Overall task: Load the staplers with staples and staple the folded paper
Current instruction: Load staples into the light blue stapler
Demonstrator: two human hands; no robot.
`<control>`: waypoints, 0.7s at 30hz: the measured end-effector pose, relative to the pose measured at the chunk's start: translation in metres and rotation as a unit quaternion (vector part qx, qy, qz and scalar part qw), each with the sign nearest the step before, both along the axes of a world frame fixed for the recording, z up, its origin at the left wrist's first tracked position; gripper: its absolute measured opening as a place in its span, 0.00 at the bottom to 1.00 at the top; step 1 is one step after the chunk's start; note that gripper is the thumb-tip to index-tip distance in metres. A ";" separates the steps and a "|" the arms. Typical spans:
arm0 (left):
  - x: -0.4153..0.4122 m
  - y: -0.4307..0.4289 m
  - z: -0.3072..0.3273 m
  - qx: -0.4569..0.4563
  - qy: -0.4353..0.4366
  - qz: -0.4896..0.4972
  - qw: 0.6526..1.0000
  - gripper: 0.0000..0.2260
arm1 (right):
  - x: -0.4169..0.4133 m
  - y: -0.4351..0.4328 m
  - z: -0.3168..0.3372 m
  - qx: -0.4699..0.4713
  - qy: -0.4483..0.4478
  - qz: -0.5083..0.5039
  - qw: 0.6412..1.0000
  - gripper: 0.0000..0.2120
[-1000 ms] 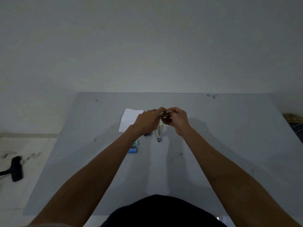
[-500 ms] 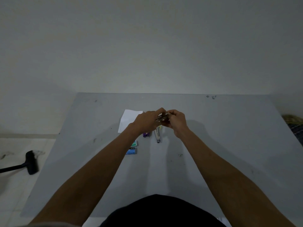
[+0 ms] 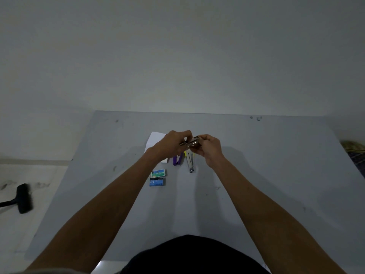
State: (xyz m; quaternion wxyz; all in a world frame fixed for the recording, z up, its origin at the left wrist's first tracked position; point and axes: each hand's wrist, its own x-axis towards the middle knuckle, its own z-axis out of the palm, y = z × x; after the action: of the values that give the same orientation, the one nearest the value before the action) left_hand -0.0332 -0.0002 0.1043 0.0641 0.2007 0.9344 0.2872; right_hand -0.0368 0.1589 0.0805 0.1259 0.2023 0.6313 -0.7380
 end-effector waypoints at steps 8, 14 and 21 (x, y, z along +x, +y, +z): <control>-0.008 -0.004 0.009 -0.041 0.010 -0.009 0.999 0.08 | 0.004 0.029 0.003 0.246 0.245 0.066 0.935 0.16; -0.010 0.002 0.011 -0.045 -0.001 -0.019 0.999 0.07 | 0.001 0.039 0.002 0.346 0.346 0.167 0.856 0.17; -0.010 0.002 0.013 -0.039 -0.010 -0.021 0.999 0.08 | -0.001 0.040 -0.001 0.369 0.354 0.208 0.834 0.18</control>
State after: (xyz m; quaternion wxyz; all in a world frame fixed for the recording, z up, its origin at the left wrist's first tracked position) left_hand -0.0428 0.0021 0.1178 0.0875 0.2145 0.9398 0.2512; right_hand -0.0374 0.1987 0.0799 -0.0399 -0.1770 0.8852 -0.4284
